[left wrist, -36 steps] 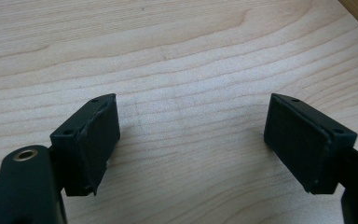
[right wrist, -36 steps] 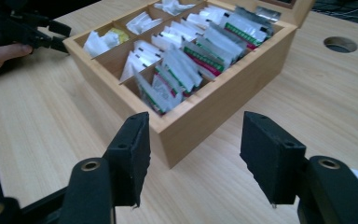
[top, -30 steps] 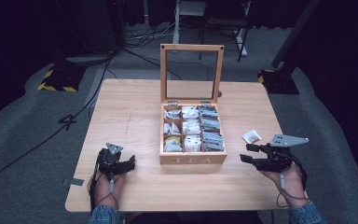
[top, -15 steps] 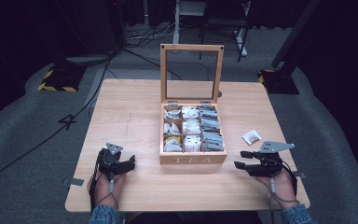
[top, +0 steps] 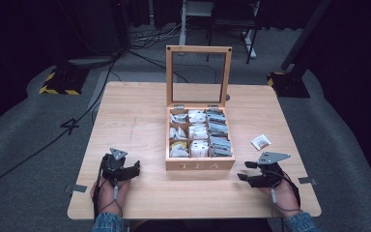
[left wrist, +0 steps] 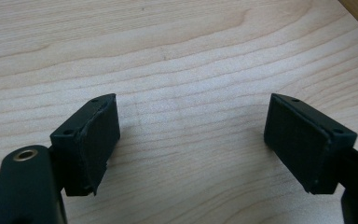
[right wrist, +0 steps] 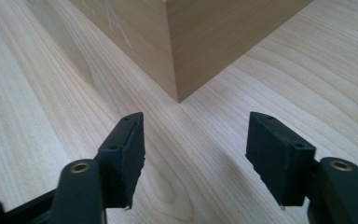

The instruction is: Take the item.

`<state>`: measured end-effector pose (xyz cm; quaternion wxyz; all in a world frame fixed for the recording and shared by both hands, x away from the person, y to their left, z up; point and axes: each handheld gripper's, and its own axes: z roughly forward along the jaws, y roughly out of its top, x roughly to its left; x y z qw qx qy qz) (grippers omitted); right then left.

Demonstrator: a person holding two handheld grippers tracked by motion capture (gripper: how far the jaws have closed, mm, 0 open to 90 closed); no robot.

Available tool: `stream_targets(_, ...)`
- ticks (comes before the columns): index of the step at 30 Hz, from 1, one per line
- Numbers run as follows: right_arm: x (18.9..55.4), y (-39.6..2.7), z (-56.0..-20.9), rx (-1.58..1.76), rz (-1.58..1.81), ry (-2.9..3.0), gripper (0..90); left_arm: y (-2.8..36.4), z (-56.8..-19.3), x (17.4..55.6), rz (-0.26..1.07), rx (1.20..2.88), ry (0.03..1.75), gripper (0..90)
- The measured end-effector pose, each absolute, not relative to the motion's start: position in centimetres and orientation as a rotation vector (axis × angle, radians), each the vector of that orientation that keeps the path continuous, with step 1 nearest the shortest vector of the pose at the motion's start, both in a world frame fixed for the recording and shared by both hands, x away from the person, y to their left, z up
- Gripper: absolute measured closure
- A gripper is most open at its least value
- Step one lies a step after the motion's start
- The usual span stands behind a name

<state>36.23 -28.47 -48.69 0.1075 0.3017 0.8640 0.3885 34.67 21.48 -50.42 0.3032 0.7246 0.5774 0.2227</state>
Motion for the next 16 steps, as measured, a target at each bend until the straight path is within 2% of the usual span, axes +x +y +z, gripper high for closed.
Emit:
stream_targets(4,36.3,-28.2,-49.5,0.856,1.077,2.552,30.8,21.5,-50.4,34.7,0.590,1.921,1.530,18.8)
stream_targets(8,36.3,-28.3,-50.4,0.849,1.115,2.515,19.5,21.5,-50.4,34.7,0.590,1.920,1.530,18.8)
stream_targets(16,36.5,-28.2,-50.5,0.844,1.112,2.521,17.4,21.5,-50.4,34.7,0.591,1.920,1.530,18.8)
